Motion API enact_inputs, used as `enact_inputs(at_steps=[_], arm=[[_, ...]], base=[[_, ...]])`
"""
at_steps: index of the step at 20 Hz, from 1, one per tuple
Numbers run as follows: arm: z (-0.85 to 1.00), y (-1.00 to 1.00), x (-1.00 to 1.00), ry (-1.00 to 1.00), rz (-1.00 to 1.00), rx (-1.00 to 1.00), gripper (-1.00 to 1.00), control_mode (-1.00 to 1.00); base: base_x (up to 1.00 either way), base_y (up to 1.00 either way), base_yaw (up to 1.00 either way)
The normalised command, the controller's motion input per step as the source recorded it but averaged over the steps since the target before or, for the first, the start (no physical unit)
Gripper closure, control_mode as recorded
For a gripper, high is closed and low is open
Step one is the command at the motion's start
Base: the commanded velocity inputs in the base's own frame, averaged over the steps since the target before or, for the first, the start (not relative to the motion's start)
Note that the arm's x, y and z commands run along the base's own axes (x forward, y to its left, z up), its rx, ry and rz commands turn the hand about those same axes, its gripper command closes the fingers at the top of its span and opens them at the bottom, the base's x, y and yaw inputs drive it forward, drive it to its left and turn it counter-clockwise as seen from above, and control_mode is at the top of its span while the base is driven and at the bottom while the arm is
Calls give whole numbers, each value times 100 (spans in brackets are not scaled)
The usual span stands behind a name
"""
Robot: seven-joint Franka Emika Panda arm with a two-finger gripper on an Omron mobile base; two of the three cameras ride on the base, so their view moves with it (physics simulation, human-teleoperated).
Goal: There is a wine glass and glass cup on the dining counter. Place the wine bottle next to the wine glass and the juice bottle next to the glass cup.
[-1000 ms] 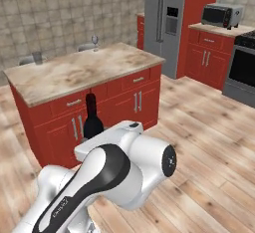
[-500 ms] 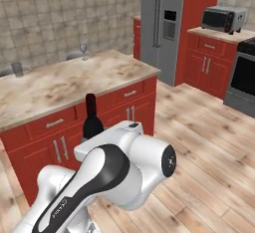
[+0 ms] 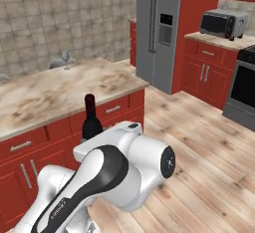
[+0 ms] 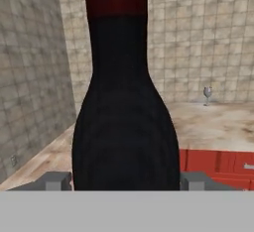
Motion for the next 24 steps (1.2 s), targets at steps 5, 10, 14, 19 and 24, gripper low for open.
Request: enact_inputs(at_steps=[5, 10, 14, 19, 24], arm=[[0, 0, 0, 0, 0, 0, 100, 100], [0, 0, 0, 0, 0, 0, 100, 100], [0, 0, 0, 0, 0, 0, 100, 100], [0, 0, 0, 0, 0, 0, 100, 100], [0, 0, 0, 0, 0, 0, 100, 100]], base=[[82, -29, 18], [81, -31, 17], [80, -34, 15], [78, -33, 17], [77, -31, 21]])
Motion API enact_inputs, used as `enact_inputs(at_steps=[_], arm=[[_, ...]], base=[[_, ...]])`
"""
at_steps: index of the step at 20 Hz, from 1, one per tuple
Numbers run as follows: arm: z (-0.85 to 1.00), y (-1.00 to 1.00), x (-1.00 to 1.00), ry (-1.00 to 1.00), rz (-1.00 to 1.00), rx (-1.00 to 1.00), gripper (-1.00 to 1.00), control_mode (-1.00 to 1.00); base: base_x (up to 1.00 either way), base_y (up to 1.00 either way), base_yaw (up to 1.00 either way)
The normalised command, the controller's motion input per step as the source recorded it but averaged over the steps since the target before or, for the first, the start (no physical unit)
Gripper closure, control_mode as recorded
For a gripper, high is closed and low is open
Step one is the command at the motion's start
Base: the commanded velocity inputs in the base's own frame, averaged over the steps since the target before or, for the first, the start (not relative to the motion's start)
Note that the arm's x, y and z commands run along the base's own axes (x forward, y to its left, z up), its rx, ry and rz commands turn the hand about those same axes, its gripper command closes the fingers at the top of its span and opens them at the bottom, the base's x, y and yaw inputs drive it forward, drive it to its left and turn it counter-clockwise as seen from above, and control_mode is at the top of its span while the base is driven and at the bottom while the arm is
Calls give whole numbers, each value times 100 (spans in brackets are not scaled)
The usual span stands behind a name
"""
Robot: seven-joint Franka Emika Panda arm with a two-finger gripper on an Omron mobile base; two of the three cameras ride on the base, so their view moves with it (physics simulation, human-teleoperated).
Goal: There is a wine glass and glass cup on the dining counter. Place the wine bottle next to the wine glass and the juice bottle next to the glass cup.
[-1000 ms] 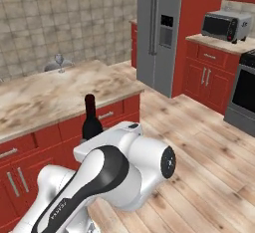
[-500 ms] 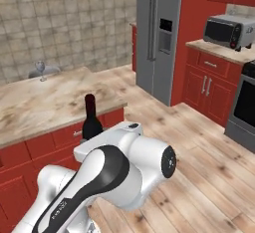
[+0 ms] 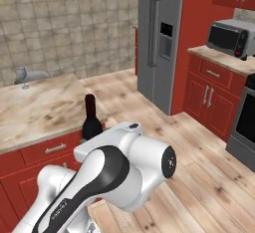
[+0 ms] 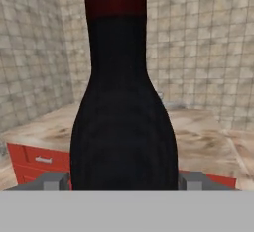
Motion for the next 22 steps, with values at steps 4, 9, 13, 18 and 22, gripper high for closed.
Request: enact_inputs(at_steps=[4, 9, 13, 18, 22], arm=[[0, 0, 0, 0, 0, 0, 100, 100], [0, 0, 0, 0, 0, 0, 100, 100], [0, 0, 0, 0, 0, 0, 100, 100], [0, 0, 0, 0, 0, 0, 100, 100], [0, 0, 0, 0, 0, 0, 100, 100]], base=[[73, -31, 26], [73, -32, 25], [74, -32, 24], [74, -33, 23], [73, -30, 29]])
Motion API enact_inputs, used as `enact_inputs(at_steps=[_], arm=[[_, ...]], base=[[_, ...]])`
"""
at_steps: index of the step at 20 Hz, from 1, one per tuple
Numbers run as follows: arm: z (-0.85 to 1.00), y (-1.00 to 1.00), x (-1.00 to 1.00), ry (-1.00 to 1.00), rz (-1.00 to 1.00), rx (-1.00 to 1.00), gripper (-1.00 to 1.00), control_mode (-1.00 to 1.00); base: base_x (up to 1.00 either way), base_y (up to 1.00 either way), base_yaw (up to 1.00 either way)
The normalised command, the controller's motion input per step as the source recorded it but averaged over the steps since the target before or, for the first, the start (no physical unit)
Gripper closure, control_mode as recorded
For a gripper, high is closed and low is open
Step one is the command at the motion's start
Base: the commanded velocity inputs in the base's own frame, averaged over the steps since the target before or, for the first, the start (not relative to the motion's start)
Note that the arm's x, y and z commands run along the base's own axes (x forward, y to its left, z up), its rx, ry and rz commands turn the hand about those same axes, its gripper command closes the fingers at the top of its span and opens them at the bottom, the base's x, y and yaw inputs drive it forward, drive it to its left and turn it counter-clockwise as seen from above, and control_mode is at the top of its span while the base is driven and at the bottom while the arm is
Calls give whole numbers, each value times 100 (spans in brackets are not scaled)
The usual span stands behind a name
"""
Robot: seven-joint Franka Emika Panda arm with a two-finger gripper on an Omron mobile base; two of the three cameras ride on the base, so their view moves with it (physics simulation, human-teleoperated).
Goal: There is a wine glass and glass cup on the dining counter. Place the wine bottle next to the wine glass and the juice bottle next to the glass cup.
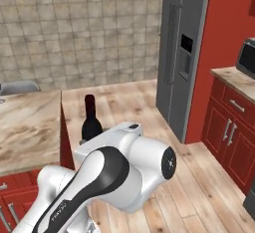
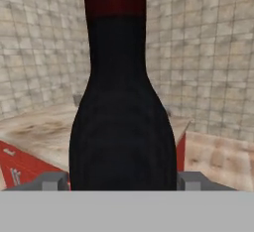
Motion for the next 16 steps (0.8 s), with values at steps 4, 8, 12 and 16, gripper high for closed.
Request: enact_inputs(at_steps=[4, 8, 12, 16], arm=[[0, 0, 0, 0, 0, 0, 100, 100], [0, 0, 0, 0, 0, 0, 100, 100], [0, 0, 0, 0, 0, 0, 100, 100], [0, 0, 0, 0, 0, 0, 100, 100]], base=[[71, -30, 32], [71, -30, 32], [72, -30, 31], [73, -30, 31]])
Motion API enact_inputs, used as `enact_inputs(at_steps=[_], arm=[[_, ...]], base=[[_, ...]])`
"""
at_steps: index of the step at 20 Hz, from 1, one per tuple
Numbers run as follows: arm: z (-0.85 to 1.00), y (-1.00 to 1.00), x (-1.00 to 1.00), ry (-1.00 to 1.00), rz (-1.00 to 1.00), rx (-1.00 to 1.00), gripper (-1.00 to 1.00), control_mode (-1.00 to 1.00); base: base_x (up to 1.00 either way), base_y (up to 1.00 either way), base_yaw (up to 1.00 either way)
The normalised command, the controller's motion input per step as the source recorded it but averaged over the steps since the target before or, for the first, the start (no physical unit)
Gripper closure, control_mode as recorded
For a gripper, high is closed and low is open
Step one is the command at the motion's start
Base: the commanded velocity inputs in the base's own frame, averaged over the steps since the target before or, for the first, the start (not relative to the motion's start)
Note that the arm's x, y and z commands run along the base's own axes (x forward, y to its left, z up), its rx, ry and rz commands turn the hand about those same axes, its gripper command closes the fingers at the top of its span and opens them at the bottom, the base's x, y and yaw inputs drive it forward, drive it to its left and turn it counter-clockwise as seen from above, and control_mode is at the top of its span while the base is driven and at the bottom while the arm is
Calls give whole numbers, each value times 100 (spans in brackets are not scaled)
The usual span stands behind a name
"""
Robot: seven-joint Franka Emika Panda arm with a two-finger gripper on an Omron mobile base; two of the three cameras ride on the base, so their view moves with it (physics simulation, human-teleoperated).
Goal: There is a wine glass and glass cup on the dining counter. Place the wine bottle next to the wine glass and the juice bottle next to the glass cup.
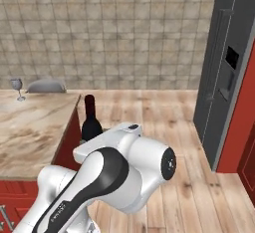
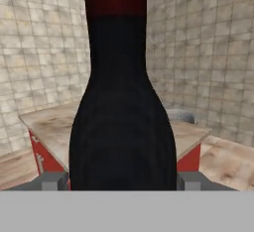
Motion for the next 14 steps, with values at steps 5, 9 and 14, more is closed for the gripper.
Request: enact_inputs(at_steps=[5, 9, 14], arm=[[0, 0, 0, 0, 0, 0, 100, 100], [0, 0, 0, 0, 0, 0, 100, 100], [0, 0, 0, 0, 0, 0, 100, 100]], base=[[73, -31, 30], [72, -35, 28], [70, -40, 22]])
